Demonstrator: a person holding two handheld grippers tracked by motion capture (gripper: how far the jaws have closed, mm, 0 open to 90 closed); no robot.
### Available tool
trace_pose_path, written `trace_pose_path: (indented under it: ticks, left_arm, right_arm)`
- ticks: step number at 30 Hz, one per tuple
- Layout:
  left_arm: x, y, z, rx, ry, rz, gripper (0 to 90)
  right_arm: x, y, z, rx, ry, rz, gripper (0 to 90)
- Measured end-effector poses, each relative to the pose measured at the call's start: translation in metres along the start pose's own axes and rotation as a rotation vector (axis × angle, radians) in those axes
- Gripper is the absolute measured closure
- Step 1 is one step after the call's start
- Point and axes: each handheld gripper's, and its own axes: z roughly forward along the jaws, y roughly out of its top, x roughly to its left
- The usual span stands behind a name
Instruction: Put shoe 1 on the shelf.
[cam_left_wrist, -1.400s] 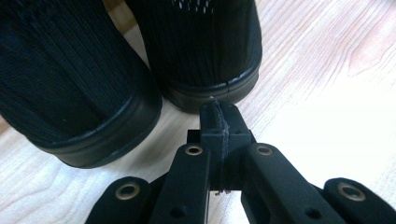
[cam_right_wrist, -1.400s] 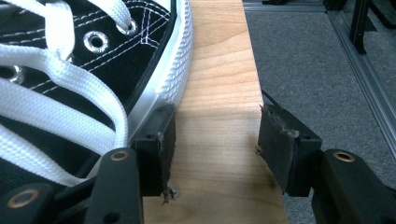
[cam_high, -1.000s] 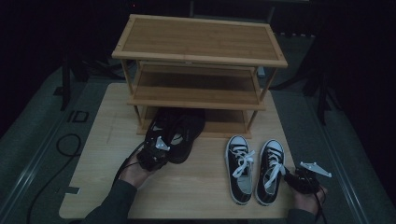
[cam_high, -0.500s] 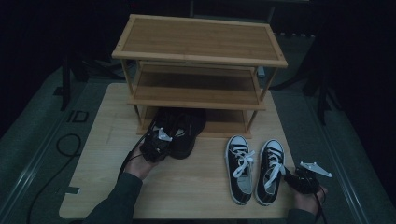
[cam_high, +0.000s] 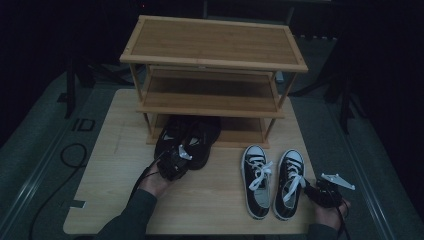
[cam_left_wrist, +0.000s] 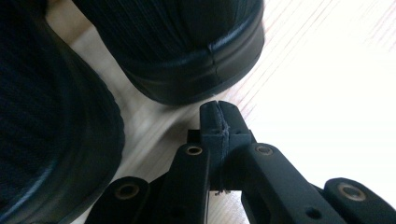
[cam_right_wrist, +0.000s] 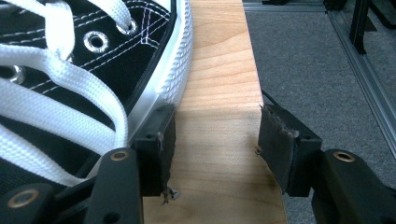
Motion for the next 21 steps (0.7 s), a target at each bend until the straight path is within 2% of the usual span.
trace_pose_path:
  ticks: [2, 6, 11, 15, 16, 19, 21]
  left_arm:
    - [0.004, 0.002, 0.002, 0.007, -0.005, -0.021, 90.0]
    - [0.006, 0.008, 0.002, 0.001, 0.009, -0.029, 90.0]
    - [0.008, 0.022, 0.002, -0.023, 0.053, -0.059, 90.0]
    - [-0.001, 0.026, 0.003, -0.014, 0.064, -0.026, 90.0]
    - [-0.003, 0.024, 0.003, -0.011, 0.059, -0.022, 90.0]
    - [-0.008, 0.017, 0.005, -0.011, 0.009, -0.013, 90.0]
    - [-0.015, 0.015, 0.007, -0.005, -0.019, 0.017, 90.0]
  right_arm:
    - [0.0, 0.0, 0.0, 0.0, 0.0, 0.0, 45.9]
    - [0.0, 0.0, 0.0, 0.0, 0.001, 0.0, 45.8]
    - [0.0, 0.0, 0.0, 0.0, 0.0, -0.001, 45.9]
    - [0.0, 0.0, 0.0, 0.0, 0.001, 0.0, 45.9]
    - [0.0, 0.0, 0.0, 0.0, 0.001, 0.0, 45.8]
    - [0.0, 0.0, 0.0, 0.0, 0.001, 0.0, 45.8]
    - [0.0, 0.0, 0.0, 0.001, 0.001, -0.001, 45.9]
